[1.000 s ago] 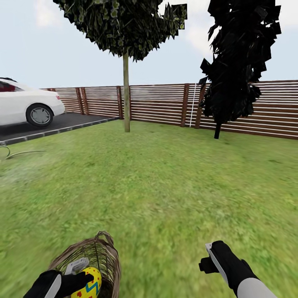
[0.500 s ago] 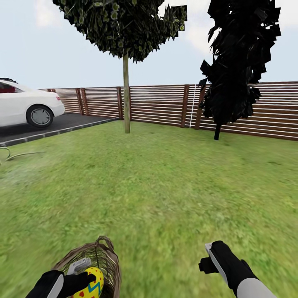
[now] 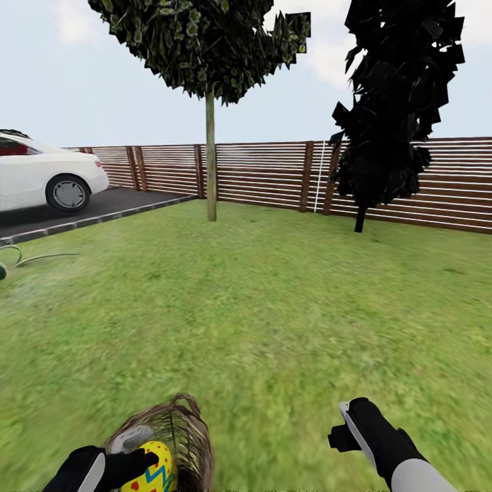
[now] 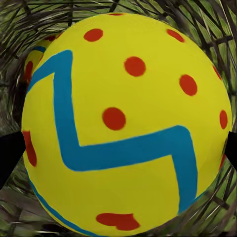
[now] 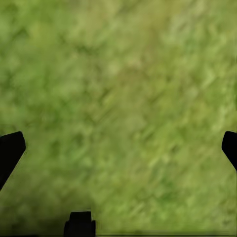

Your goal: Take the three Easter eggs out of the wicker basket on the lawn in the garden, then place them on the lawn next to a single tree (choose any tree) so that all three eggs are next to the same tree and none are left in the basket.

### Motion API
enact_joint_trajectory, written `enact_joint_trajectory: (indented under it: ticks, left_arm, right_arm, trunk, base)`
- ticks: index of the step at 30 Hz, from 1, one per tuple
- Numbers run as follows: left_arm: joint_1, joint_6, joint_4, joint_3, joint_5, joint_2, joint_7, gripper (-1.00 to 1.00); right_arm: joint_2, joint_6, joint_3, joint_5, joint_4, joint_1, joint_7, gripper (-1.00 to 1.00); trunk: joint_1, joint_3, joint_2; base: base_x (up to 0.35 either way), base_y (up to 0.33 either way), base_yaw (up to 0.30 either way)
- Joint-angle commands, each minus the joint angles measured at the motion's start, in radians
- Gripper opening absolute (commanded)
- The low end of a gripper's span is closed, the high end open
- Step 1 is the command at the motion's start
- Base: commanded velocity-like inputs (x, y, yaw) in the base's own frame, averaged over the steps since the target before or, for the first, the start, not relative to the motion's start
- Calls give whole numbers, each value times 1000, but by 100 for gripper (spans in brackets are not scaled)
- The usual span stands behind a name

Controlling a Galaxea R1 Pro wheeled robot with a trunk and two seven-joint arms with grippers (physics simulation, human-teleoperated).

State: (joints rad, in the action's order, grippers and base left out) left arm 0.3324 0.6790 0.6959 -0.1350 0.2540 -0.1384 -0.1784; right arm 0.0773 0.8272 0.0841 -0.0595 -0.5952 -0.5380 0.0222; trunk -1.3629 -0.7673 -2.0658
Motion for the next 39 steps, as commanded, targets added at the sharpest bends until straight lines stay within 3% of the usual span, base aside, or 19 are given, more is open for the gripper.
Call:
enact_joint_trajectory:
  ticks: [1,9,39]
  left_arm:
    - [0,5,0,-3,-2,1,-4,-100]
    - [0,5,0,-2,-5,10,-3,-100]
    - [0,5,0,-2,-7,16,-3,-100]
  right_arm:
    - [1,6,5,-5,-2,0,2,100]
    - [1,6,5,-7,-2,0,-1,100]
    - [-4,6,6,-9,2,0,-2,100]
  trunk:
    - [4,2,7]
    - [35,27,63]
    - [150,121,273]
  base:
    - [-95,187,0]
    - [-12,23,45]
    - [0,0,290]
